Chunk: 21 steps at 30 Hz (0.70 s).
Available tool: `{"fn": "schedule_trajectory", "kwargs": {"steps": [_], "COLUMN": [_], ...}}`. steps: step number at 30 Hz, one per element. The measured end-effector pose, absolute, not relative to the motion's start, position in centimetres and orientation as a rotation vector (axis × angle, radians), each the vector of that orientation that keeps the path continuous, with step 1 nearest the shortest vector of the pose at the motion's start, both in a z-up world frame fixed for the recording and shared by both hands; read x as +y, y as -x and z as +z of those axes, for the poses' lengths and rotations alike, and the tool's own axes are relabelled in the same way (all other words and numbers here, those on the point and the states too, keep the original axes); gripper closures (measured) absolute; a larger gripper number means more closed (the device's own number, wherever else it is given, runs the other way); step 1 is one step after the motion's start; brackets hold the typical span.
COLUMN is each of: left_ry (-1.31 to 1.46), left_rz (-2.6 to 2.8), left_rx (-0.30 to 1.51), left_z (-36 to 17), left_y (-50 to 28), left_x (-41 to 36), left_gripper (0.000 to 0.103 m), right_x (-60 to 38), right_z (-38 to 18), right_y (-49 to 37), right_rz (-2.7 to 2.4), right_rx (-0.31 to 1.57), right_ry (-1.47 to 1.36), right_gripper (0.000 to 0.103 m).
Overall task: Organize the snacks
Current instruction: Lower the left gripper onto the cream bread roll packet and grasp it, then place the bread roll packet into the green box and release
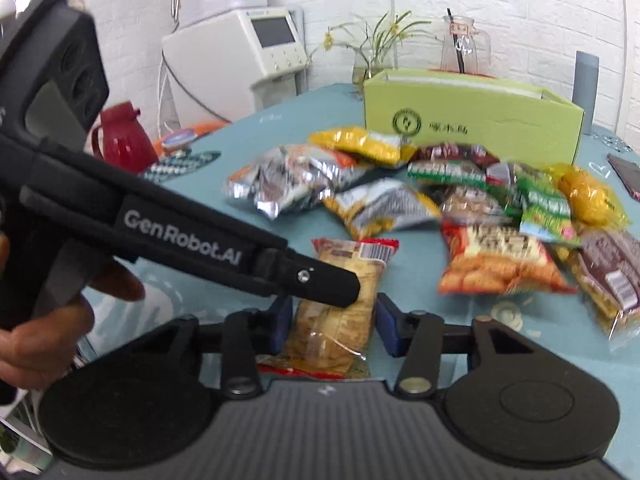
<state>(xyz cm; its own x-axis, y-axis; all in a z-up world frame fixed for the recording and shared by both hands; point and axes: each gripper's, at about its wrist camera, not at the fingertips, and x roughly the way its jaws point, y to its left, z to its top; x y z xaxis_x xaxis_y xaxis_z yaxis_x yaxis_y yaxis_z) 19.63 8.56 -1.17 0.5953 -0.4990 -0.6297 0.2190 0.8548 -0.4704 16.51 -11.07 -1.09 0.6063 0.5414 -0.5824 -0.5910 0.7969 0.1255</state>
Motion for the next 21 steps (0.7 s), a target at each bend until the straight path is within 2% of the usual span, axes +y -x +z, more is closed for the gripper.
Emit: {"fn": "schedule_trajectory", "kwargs": {"steps": [4,11,17,20,21], "left_ry": [0.369,0.309,0.296,0.316,0.333], "left_rz": [-0.438,-0.399,-0.355,-0.348,-0.349], "left_rx": [0.745,0.622,0.655,0.696,0.707], "left_z": [2.6,8.8,8.3,6.8,6.4], "left_y": [-22.7,-34.8,-45.1,-48.6,-49.2], "left_x": [8.4,7.7,7.2,7.3,7.5], "left_gripper": [0.095,0.095,0.095,0.089,0.079], "right_x": [-11.3,-9.8,-8.2,-8.1,-8.3], "right_z": [2.3,7.0,6.8,5.6,5.3], "right_y": [-19.6,-31.6,-41.6,-45.1,-45.8], "right_rz": [0.638,0.595,0.585,0.604,0.602], "right_rx": [0.534,0.436,0.509,0.583,0.594], "right_ry": [0.114,0.202,0.212,0.166,0.155], "right_gripper": [0.049,0.048,0.048,0.047,0.047]}}
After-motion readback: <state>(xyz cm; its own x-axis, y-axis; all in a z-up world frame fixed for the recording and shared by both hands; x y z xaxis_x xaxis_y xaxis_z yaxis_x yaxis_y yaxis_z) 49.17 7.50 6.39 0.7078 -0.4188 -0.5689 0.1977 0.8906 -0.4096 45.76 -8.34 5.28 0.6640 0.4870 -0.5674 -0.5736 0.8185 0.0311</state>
